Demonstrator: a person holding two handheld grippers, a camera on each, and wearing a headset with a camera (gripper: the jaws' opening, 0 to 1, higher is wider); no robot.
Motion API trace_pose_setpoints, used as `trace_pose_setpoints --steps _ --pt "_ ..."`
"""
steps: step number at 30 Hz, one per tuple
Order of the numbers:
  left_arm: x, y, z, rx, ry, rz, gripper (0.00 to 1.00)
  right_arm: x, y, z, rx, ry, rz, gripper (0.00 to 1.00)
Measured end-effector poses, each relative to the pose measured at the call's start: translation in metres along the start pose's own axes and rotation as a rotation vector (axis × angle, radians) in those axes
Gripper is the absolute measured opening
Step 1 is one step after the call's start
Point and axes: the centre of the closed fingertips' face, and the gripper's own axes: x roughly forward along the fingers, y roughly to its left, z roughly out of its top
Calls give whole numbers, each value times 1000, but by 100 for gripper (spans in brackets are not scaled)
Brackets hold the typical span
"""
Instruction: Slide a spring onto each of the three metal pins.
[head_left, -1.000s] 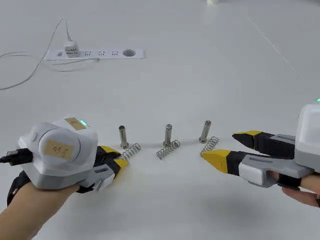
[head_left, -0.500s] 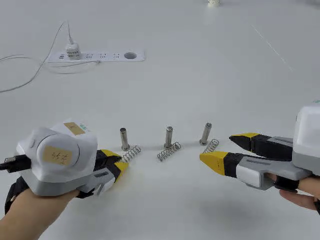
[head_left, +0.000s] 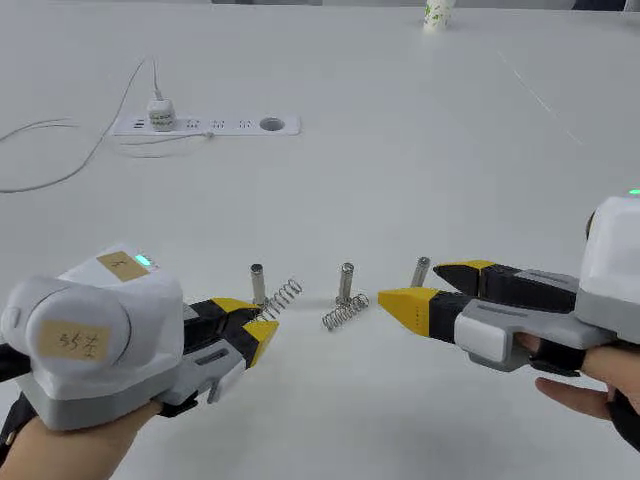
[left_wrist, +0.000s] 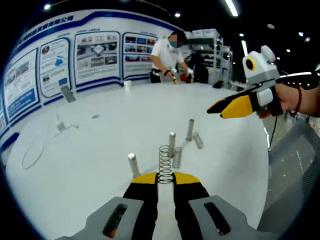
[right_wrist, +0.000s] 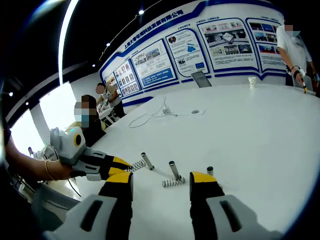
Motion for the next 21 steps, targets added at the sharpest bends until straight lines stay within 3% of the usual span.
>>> trace_pose_setpoints --steps 9,21 --pt "-16 -13 26 -8 -111 6 10 6 21 13 119 -59 82 41" --pt "-35 -36 55 -31 -244 -42 10 11 54 27 329 -132 236 32"
